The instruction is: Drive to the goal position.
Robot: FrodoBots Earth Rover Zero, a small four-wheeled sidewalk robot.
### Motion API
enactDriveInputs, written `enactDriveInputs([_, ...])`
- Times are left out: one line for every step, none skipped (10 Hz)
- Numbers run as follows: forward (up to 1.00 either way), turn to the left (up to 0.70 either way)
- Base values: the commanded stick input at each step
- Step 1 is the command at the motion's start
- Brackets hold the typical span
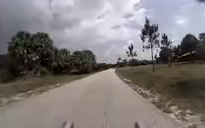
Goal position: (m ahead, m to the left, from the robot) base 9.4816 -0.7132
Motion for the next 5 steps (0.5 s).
enactDriveInputs([0.85, 0.00])
enactDriveInputs([0.85, 0.00])
enactDriveInputs([0.85, 0.00])
enactDriveInputs([0.85, 0.00])
enactDriveInputs([0.85, 0.00])
